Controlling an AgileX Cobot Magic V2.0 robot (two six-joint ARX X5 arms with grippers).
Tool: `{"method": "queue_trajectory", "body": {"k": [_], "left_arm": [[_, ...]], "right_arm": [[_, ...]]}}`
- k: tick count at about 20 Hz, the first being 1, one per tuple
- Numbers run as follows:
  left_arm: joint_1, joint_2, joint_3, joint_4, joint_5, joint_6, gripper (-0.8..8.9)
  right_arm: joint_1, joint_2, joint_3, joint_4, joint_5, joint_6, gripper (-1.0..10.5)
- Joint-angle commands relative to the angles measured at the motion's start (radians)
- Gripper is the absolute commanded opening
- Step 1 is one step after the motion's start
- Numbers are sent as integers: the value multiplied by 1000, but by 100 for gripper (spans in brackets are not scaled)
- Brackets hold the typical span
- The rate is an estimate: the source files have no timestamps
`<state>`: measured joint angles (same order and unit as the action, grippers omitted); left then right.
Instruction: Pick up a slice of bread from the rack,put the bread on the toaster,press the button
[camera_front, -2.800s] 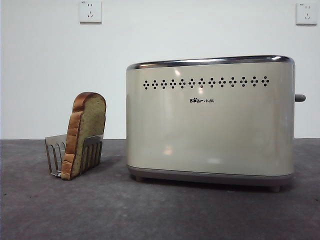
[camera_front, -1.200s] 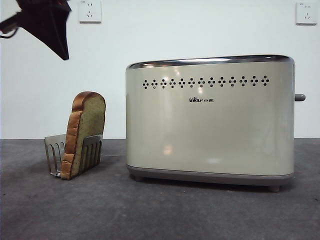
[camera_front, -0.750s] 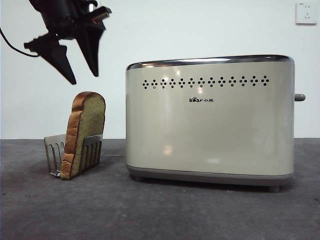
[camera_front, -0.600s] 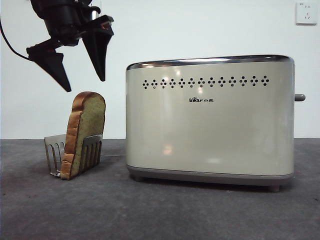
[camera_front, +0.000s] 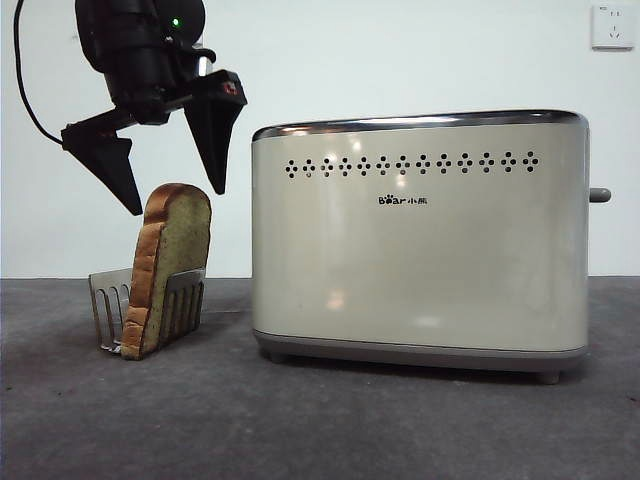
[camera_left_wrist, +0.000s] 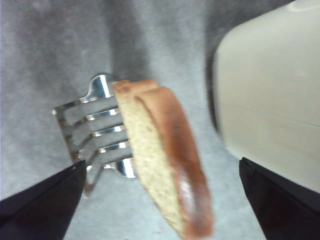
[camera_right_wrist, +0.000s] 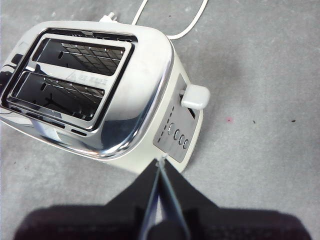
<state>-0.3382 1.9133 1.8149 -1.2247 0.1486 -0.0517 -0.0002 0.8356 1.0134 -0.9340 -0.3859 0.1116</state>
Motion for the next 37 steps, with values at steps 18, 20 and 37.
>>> {"method": "queue_trajectory", "body": {"k": [18, 20, 37], "left_arm": [[-7, 42, 1, 37, -45, 13, 22], [-5, 37, 1, 35, -45, 19, -5], [-1, -57, 385, -92, -71, 159, -8]], "right_arm": [[0, 0, 5, 8, 47, -10, -2], [0, 0, 5, 8, 47, -10, -2], [0, 0, 5, -47, 47, -9, -2]]}}
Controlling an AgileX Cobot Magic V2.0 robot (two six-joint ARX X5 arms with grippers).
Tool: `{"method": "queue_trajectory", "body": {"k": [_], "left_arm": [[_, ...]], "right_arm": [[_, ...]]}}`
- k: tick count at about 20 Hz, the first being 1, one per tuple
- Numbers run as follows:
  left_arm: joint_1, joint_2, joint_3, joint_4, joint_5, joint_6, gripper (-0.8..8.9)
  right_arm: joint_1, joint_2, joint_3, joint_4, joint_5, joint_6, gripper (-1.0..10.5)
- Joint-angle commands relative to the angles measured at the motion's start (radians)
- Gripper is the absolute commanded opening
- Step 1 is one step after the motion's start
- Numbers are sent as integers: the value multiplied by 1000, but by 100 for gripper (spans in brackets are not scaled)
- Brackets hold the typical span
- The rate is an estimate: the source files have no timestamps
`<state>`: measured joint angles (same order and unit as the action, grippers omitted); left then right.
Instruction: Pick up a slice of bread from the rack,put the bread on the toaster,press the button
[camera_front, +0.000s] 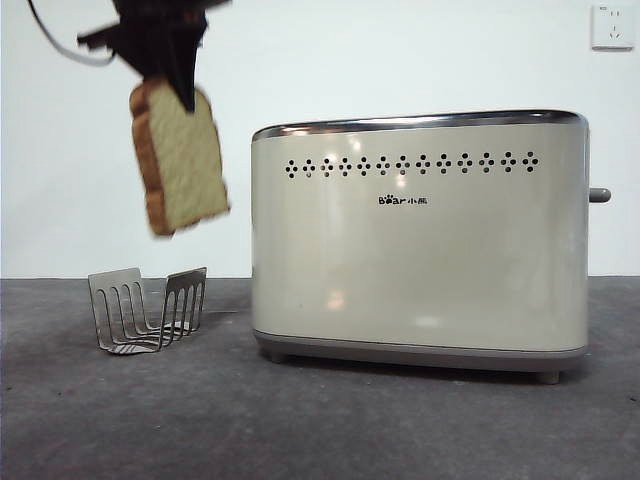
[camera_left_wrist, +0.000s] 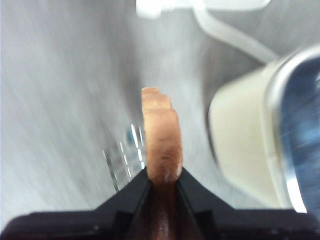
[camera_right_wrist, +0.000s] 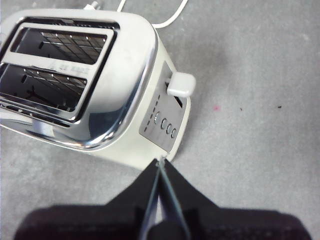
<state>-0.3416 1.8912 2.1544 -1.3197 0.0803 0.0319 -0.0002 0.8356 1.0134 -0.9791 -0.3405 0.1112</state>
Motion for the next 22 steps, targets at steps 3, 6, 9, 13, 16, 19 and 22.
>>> {"method": "queue_trajectory", "body": {"k": [3, 6, 9, 13, 16, 19, 22], "left_arm": [[-19, -92, 122, 3, -2, 222, -7], [-55, -167, 132, 3, 10, 361, -6], [-106, -228, 132, 3, 149, 493, -7], [-170, -241, 132, 3, 367, 622, -7], [-246, -218, 132, 3, 378, 726, -7], [-311, -190, 132, 3, 380, 855, -8], [-349, -154, 132, 3, 379, 920, -9]], "right_arm": [[0, 0, 5, -3, 1, -9, -2], [0, 0, 5, -2, 2, -9, -2], [0, 0, 5, -1, 2, -11, -2], [0, 0, 5, -2, 1, -11, -2], [0, 0, 5, -16, 1, -13, -2], [0, 0, 5, -28, 0, -29, -2], [0, 0, 5, -52, 1, -58, -2]]}}
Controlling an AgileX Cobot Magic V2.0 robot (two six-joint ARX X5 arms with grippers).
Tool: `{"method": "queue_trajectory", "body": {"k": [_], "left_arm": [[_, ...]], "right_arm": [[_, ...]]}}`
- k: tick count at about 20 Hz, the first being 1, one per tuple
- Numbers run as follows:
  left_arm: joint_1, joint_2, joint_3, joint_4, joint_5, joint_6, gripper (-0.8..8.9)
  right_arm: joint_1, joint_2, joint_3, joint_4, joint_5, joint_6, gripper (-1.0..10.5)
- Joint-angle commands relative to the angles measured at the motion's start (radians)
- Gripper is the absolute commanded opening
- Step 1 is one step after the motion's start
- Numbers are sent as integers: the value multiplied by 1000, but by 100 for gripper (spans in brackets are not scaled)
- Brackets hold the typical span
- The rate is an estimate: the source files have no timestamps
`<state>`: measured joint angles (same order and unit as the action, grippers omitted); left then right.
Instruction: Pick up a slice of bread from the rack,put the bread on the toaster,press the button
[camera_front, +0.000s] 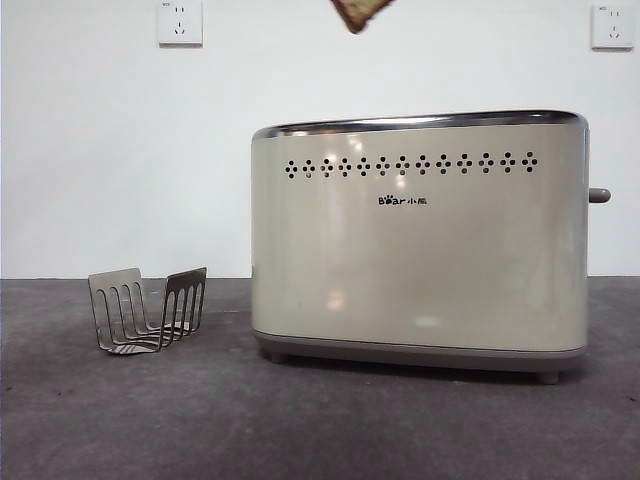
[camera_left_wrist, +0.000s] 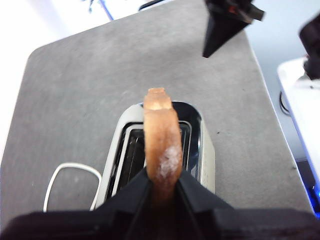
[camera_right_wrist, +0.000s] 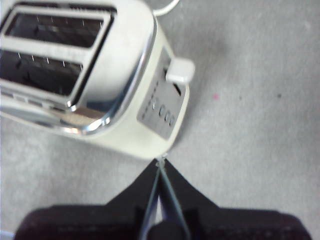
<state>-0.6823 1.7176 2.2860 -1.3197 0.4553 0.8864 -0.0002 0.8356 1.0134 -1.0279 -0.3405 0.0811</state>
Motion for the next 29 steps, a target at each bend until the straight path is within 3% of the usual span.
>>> {"method": "queue_trajectory", "body": {"k": [1, 14, 22, 29], "left_arm": [[-13, 34, 0, 3, 0, 65, -9], [-13, 118, -56, 2, -82, 166, -9], [-7, 118, -108, 8, -116, 299, -8], [-31, 149, -108, 56, -117, 301, -8]], "right_arm": [[0, 0, 5, -8, 1, -35, -2], [0, 0, 5, -18, 0, -84, -2], [0, 0, 5, -13, 0, -83, -2], [0, 0, 5, -14, -2, -82, -2]]}}
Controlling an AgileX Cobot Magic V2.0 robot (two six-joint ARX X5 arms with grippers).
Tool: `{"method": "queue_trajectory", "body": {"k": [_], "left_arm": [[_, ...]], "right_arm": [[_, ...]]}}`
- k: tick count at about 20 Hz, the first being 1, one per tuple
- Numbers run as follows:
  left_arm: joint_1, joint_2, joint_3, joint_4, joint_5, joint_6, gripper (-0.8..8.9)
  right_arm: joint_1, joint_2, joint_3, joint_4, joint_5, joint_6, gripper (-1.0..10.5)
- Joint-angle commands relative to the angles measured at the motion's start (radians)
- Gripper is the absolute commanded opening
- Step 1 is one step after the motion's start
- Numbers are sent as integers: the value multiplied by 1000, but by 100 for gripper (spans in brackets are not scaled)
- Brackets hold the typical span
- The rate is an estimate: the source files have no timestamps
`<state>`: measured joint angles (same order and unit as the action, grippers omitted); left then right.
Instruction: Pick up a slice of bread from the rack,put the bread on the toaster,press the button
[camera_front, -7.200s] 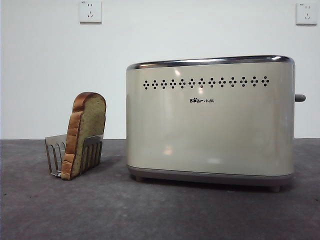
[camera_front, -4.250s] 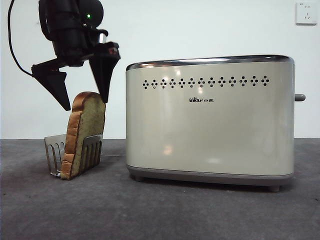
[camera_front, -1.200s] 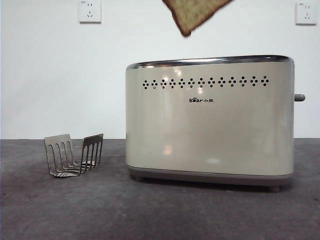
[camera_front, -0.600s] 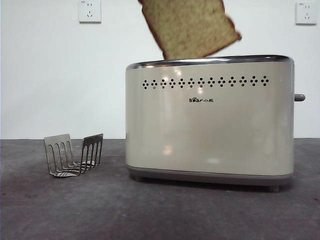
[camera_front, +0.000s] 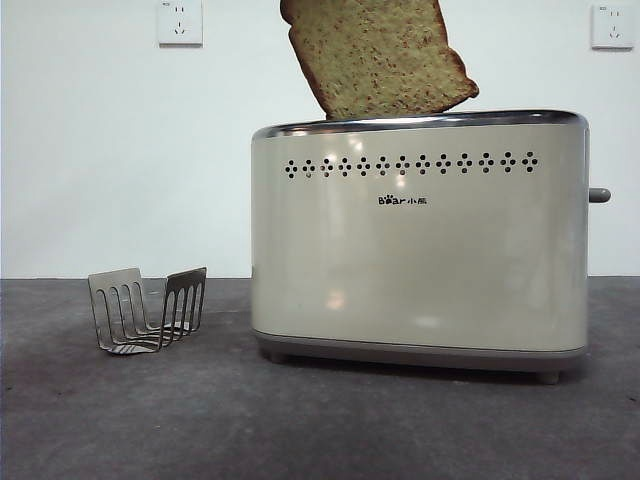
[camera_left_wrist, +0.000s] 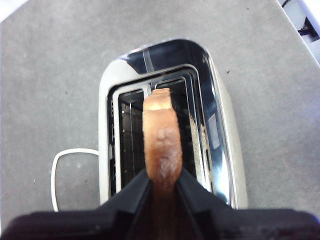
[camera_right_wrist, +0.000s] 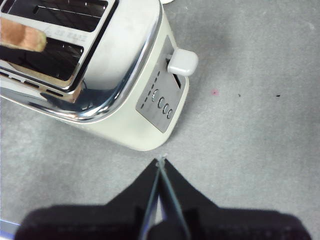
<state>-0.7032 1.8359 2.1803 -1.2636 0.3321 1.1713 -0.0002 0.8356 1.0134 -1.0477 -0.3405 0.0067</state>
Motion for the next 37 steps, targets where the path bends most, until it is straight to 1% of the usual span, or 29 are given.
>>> {"method": "queue_trajectory", "body": {"k": [1, 2, 4, 7, 9, 11, 14, 15, 17, 20, 25, 26, 27, 29, 30, 32, 34, 37], "left_arm": [[-12, 43, -2, -3, 6, 15, -9], [-15, 56, -2, -4, 3, 15, -9], [-26, 80, -2, 4, -33, 15, -9], [-42, 108, -2, -5, -73, 14, -9], [-47, 117, -2, -1, -75, -15, -9], [-53, 131, -2, 1, -85, -19, -9], [-63, 155, -2, 2, -187, -27, -10], [-70, 161, -2, -1, -210, -42, -10], [-72, 162, -2, 14, -194, -50, -10], [-87, 162, -2, 51, -195, -64, -9], [-103, 200, -2, 37, -202, -72, 9], [-108, 203, -2, 42, -202, -72, 58], [-110, 203, -2, 50, -202, -77, 155], [-110, 203, -2, 83, -202, -132, 392], [-110, 203, -2, 91, -202, -169, 464], [-110, 199, -2, 91, -202, -197, 474], [-110, 175, -2, 93, -202, -199, 473], [-110, 99, -2, 105, -201, -217, 473]], "right_arm": [[0, 0, 5, 6, -5, -8, -2], [0, 0, 5, 5, -13, -8, -2], [0, 0, 5, 1, -27, -8, -2], [0, 0, 5, 1, -27, -8, -2], [0, 0, 5, 2, -27, -8, -2], [0, 0, 5, 2, -27, -8, -2], [0, 0, 5, -2, -27, -8, -2], [0, 0, 5, -2, -27, -7, -2], [0, 0, 5, -3, -28, -3, -2], [0, 0, 5, -5, -31, -1, -2], [0, 0, 5, -18, -31, -1, -2], [0, -1, 5, -24, -30, -1, -2], [0, -1, 5, -27, -30, -1, -2], [0, -1, 5, -27, -30, -1, -2], [0, -1, 5, -27, -30, -1, -2], [0, -1, 5, -26, -30, -1, -2], [0, 0, 5, -23, -27, -2, -2], [0, 0, 5, -2, -19, -1, -1]]}}
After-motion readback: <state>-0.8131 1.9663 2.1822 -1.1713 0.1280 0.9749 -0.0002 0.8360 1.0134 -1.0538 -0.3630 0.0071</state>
